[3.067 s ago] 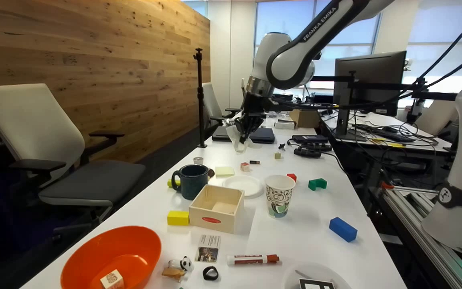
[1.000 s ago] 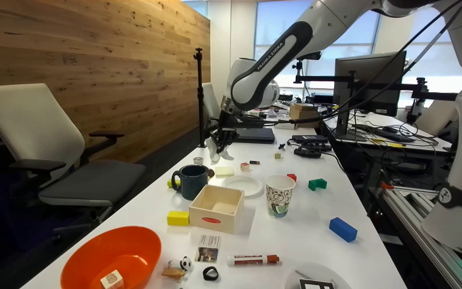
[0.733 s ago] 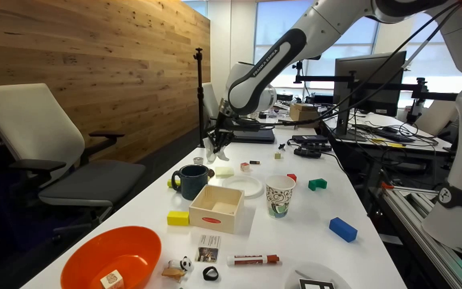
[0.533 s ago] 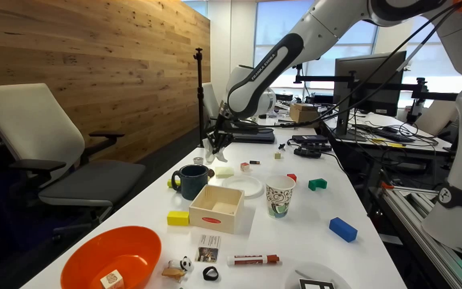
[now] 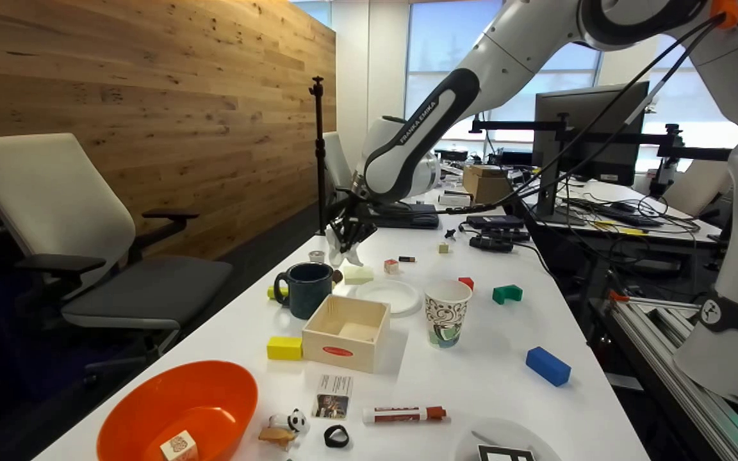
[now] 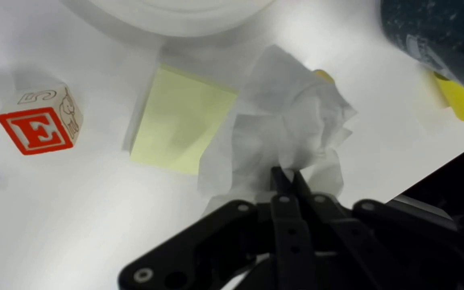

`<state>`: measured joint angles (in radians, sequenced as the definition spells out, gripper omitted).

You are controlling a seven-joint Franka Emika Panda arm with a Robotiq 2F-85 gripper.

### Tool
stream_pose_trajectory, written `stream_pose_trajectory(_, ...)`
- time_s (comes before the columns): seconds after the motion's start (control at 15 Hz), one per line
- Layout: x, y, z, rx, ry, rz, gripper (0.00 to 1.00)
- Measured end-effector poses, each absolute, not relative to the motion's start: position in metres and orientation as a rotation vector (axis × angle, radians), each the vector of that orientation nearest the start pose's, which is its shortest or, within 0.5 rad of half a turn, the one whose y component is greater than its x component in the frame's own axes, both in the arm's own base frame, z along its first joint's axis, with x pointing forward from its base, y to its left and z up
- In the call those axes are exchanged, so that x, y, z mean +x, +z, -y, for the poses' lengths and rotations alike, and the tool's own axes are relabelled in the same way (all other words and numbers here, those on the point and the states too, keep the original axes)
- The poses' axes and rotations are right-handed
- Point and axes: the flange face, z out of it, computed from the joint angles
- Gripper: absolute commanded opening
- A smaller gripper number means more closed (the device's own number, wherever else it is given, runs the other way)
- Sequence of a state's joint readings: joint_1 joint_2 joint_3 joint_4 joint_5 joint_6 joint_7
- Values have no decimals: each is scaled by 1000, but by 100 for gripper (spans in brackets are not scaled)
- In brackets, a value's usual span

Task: Wipe the brown and yellow object with the serviette

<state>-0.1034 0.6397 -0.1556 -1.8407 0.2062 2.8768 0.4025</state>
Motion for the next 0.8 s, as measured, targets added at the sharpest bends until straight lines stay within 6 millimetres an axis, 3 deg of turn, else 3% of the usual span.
stream_pose_trajectory(0.53, 657, 195, 153, -2844, -611, -1115, 1)
stream_pose_trajectory(0.8, 663, 193, 149, -2863, -628, -1068, 1)
